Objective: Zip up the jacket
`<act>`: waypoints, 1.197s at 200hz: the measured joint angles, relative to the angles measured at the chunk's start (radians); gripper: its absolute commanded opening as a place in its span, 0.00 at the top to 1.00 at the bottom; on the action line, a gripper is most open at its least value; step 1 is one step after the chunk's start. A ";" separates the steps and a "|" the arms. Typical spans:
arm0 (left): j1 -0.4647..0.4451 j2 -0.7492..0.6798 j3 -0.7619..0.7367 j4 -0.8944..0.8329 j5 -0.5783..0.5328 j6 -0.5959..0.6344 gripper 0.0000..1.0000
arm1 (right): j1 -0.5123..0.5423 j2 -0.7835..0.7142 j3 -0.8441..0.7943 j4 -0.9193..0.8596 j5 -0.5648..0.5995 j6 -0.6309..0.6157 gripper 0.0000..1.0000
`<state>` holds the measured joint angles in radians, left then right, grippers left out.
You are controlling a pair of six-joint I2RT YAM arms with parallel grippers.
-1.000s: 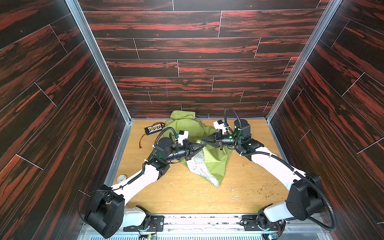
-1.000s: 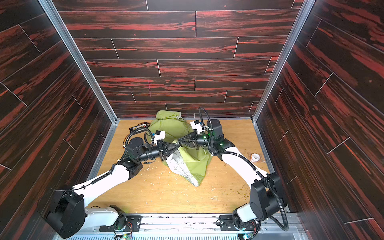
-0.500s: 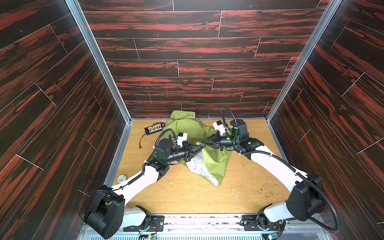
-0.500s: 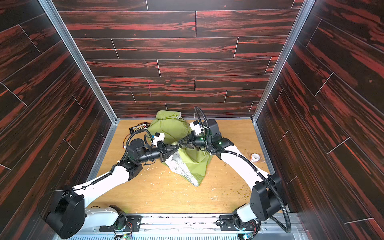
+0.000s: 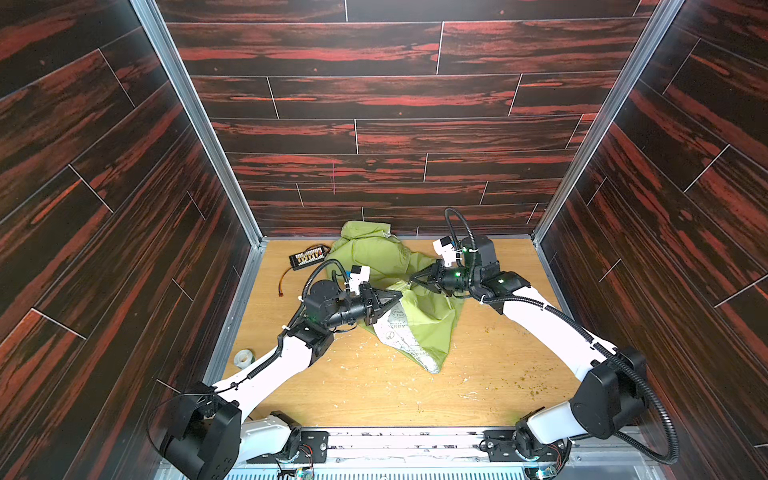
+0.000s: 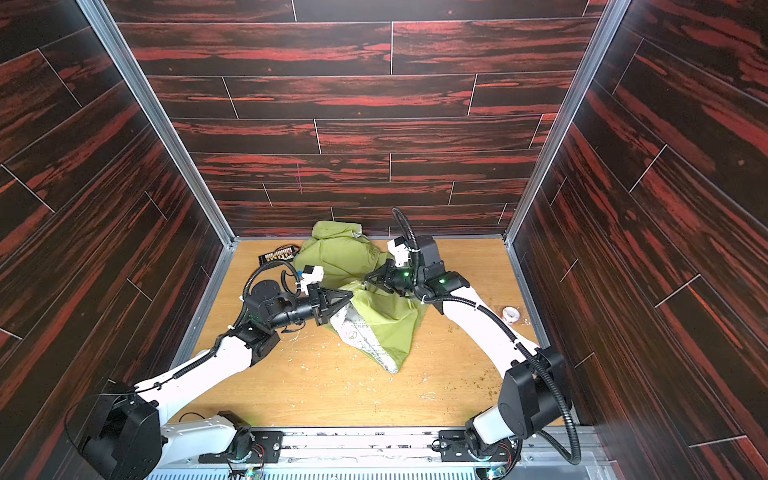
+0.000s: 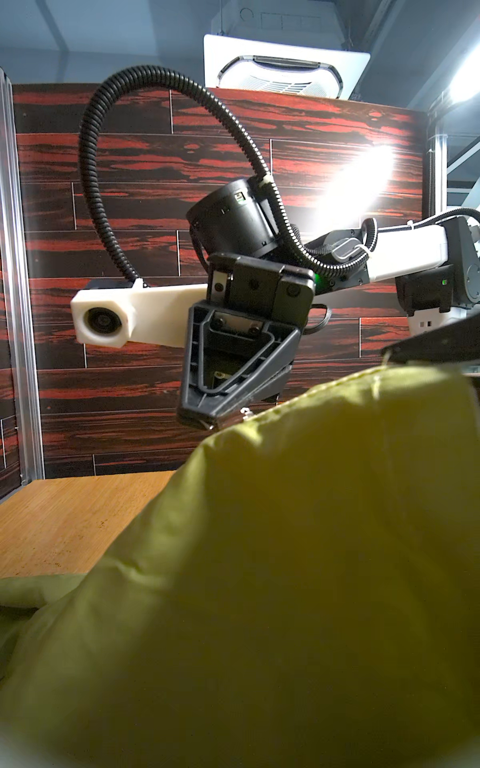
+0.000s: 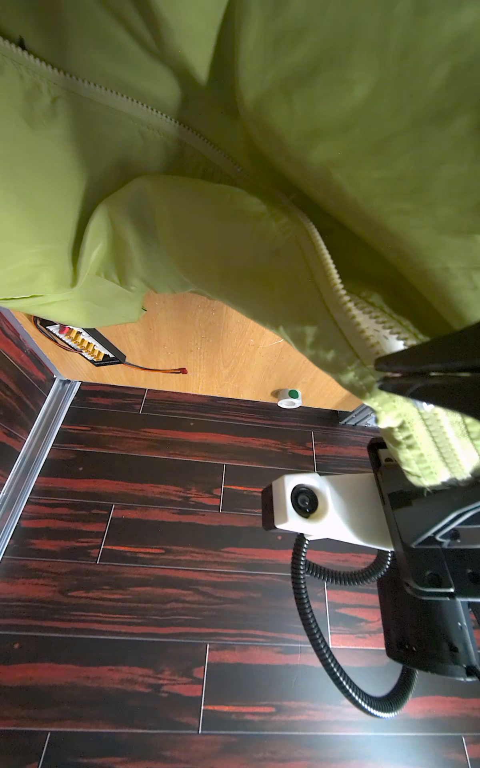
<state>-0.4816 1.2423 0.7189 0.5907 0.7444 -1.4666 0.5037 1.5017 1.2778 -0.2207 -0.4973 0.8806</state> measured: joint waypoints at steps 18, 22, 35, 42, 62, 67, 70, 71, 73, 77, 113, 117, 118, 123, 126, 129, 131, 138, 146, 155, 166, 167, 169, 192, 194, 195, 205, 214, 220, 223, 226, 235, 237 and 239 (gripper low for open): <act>0.000 0.000 0.000 0.002 0.002 -0.004 1.00 | 0.000 0.000 0.013 -0.010 0.004 -0.010 1.00; 0.001 0.000 -0.001 0.005 0.003 -0.008 1.00 | 0.000 0.000 0.018 -0.018 0.007 -0.013 1.00; 0.002 0.000 -0.005 0.015 0.004 -0.016 1.00 | 0.000 0.000 0.038 -0.039 0.018 -0.027 1.00; 0.005 0.000 -0.008 0.018 0.005 -0.019 1.00 | -0.001 0.000 0.049 -0.051 0.024 -0.036 1.00; 0.023 -0.007 -0.021 -0.008 0.002 -0.013 1.00 | -0.013 0.000 0.069 -0.076 0.025 -0.054 1.00; 0.031 -0.015 -0.024 -0.027 -0.003 -0.004 1.00 | -0.019 0.000 0.071 -0.081 0.025 -0.057 1.00; 0.035 -0.021 -0.026 -0.042 -0.006 0.003 1.00 | -0.022 0.000 0.072 -0.084 0.026 -0.061 1.00; 0.037 -0.023 -0.026 -0.047 -0.007 0.005 1.00 | -0.024 0.000 0.073 -0.085 0.026 -0.062 1.00; 0.040 -0.027 -0.026 -0.056 -0.009 0.008 1.00 | -0.026 0.000 0.073 -0.087 0.026 -0.063 1.00; 0.048 -0.036 -0.027 -0.080 -0.013 0.020 1.00 | -0.031 0.001 0.076 -0.095 0.027 -0.068 1.00; 0.106 -0.121 -0.024 -0.282 -0.079 0.131 1.00 | -0.073 0.026 0.138 -0.149 0.033 -0.098 1.00; 0.114 -0.129 -0.023 -0.302 -0.089 0.145 1.00 | -0.077 0.030 0.147 -0.155 0.034 -0.101 1.00; 0.116 -0.130 -0.022 -0.306 -0.090 0.147 1.00 | -0.079 0.030 0.149 -0.156 0.034 -0.102 1.00; 0.126 -0.137 -0.019 -0.328 -0.102 0.161 1.00 | -0.085 0.034 0.160 -0.163 0.035 -0.106 1.00; 0.133 -0.140 -0.015 -0.344 -0.108 0.170 1.00 | -0.088 0.035 0.166 -0.167 0.035 -0.108 1.00; 0.139 -0.142 -0.012 -0.356 -0.114 0.178 1.00 | -0.093 0.037 0.173 -0.172 0.035 -0.109 1.00; 0.144 -0.144 -0.009 -0.368 -0.117 0.185 1.00 | -0.095 0.038 0.175 -0.174 0.035 -0.110 1.00; 0.161 -0.145 0.006 -0.404 -0.131 0.208 1.00 | -0.106 0.042 0.190 -0.183 0.035 -0.114 1.00; 0.179 -0.143 0.031 -0.451 -0.145 0.235 1.00 | -0.119 0.046 0.206 -0.190 0.035 -0.116 1.00; 0.202 -0.138 0.070 -0.511 -0.163 0.270 1.00 | -0.132 0.051 0.225 -0.196 0.036 -0.119 1.00; 0.228 -0.122 0.125 -0.574 -0.178 0.311 1.00 | -0.150 0.058 0.249 -0.205 0.037 -0.123 1.00; 0.231 -0.120 0.132 -0.581 -0.180 0.315 1.00 | -0.152 0.059 0.253 -0.206 0.037 -0.123 1.00; 0.234 -0.117 0.140 -0.587 -0.182 0.321 1.00 | -0.154 0.061 0.257 -0.207 0.037 -0.124 1.00; 0.278 -0.060 0.244 -0.668 -0.204 0.396 1.00 | -0.184 0.080 0.312 -0.226 0.038 -0.133 1.00; 0.282 -0.055 0.252 -0.675 -0.205 0.400 1.00 | -0.187 0.082 0.318 -0.229 0.037 -0.133 1.00; 0.284 -0.050 0.257 -0.680 -0.207 0.406 1.00 | -0.188 0.083 0.322 -0.229 0.038 -0.134 1.00; 0.299 -0.022 0.298 -0.715 -0.216 0.435 1.00 | -0.199 0.094 0.344 -0.239 0.037 -0.137 1.00; 0.312 0.003 0.336 -0.747 -0.224 0.459 1.00 | -0.209 0.103 0.365 -0.248 0.037 -0.139 1.00; 0.322 0.020 0.359 -0.766 -0.230 0.475 1.00 | -0.216 0.109 0.376 -0.254 0.037 -0.140 1.00; 0.328 0.030 0.374 -0.776 -0.234 0.484 1.00 | -0.221 0.111 0.383 -0.257 0.037 -0.141 1.00; 0.333 0.037 0.387 -0.785 -0.234 0.491 1.00 | -0.225 0.114 0.388 -0.260 0.036 -0.141 1.00; 0.348 0.060 0.425 -0.808 -0.241 0.513 1.00 | -0.235 0.118 0.403 -0.268 0.035 -0.142 1.00; 0.352 0.066 0.434 -0.812 -0.243 0.518 1.00 | -0.239 0.119 0.406 -0.271 0.035 -0.142 1.00; 0.356 0.070 0.443 -0.816 -0.244 0.522 1.00 | -0.242 0.120 0.410 -0.274 0.034 -0.142 1.00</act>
<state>-0.1257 1.3121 1.1614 -0.2256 0.5007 -0.9447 0.2615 1.6215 1.6878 -0.4950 -0.4637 0.7383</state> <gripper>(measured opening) 0.072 0.049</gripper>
